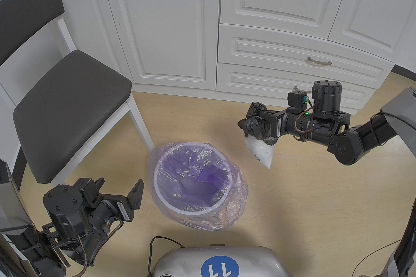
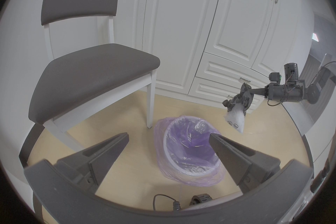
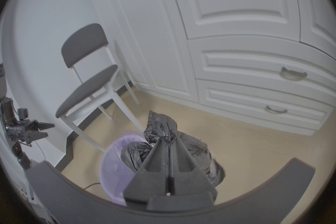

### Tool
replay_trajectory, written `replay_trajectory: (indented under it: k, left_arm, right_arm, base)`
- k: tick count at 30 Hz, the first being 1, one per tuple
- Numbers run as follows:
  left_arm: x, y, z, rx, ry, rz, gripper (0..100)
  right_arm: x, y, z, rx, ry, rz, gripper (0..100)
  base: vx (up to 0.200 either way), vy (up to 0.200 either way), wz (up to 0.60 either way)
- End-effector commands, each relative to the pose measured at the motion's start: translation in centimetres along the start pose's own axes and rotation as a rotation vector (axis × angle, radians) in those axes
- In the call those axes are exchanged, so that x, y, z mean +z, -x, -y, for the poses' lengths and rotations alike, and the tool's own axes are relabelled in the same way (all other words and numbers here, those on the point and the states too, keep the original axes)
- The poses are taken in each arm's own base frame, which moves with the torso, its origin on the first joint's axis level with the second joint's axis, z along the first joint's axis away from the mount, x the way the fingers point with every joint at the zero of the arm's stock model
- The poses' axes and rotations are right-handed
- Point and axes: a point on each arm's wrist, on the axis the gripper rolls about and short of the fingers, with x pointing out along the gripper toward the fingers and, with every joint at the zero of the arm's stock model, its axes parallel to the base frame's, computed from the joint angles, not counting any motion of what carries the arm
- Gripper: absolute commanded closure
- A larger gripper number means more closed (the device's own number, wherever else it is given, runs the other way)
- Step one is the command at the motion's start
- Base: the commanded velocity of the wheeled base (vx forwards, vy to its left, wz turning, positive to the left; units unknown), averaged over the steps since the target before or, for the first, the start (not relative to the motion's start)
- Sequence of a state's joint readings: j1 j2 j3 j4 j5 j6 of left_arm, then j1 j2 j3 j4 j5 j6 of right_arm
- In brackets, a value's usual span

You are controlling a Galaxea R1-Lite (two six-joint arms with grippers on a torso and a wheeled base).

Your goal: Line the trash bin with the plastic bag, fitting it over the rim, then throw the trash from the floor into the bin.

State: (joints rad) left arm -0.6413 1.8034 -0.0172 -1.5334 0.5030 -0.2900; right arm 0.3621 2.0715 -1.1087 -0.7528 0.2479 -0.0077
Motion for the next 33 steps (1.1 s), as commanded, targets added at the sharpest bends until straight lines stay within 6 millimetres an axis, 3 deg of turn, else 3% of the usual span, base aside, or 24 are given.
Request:
replay_trajectory:
  k: [1,9,18,25,31,33]
  left_arm:
    - [0.9,0.5,-0.1,-0.014,-0.012,0.039,0]
    - [2.7,-0.7,0.8,-0.024,-0.062,0.128,0]
    - [4.3,-0.3,-0.1,-0.021,-0.071,0.191,0]
    - [5.2,0.2,-0.6,-0.047,-0.081,0.227,0]
    - [5.1,0.1,-0.7,-0.048,-0.083,0.222,0]
    - [5.2,0.1,-0.7,-0.048,-0.083,0.225,0]
  right_arm:
    - [-0.3,1.1,-4.2,0.093,-0.011,0.061,100]
    - [-3.6,1.7,-11.2,0.282,-0.056,0.101,100]
    - [-6.9,0.0,-14.8,0.381,-0.106,0.138,100]
    - [-10.2,-2.1,-15.9,0.420,-0.135,0.162,100]
    - [-13.1,-5.0,-15.5,0.424,-0.207,0.161,100]
    - [-13.1,-5.7,-15.2,0.420,-0.231,0.174,100]
  base:
    - [0.000,0.000,0.00]
    - [0.000,0.000,0.00]
    - [0.000,0.000,0.00]
    - [0.000,0.000,0.00]
    - [0.000,0.000,0.00]
    - [0.000,0.000,0.00]
